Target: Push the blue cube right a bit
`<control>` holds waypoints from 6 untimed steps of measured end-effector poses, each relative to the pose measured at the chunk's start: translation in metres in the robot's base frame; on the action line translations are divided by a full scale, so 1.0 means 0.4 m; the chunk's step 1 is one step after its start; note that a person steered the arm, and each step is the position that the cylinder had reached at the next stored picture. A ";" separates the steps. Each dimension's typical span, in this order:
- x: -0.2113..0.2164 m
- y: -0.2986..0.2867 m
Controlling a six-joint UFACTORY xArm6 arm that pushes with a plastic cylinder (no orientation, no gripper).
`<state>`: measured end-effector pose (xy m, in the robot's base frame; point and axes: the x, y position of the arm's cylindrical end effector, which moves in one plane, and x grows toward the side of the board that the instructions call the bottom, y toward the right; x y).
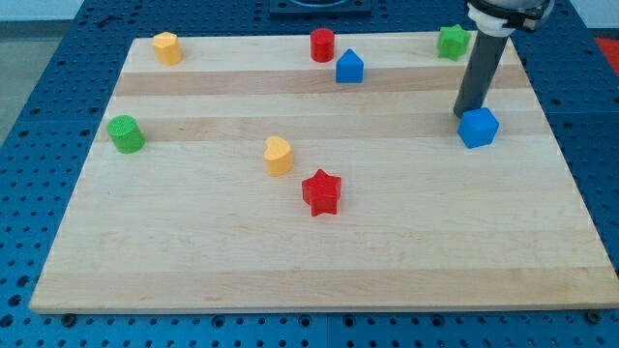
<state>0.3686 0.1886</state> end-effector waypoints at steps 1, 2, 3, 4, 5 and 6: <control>0.013 -0.081; 0.041 -0.112; 0.084 -0.083; 0.087 -0.069; 0.087 -0.035; 0.087 0.003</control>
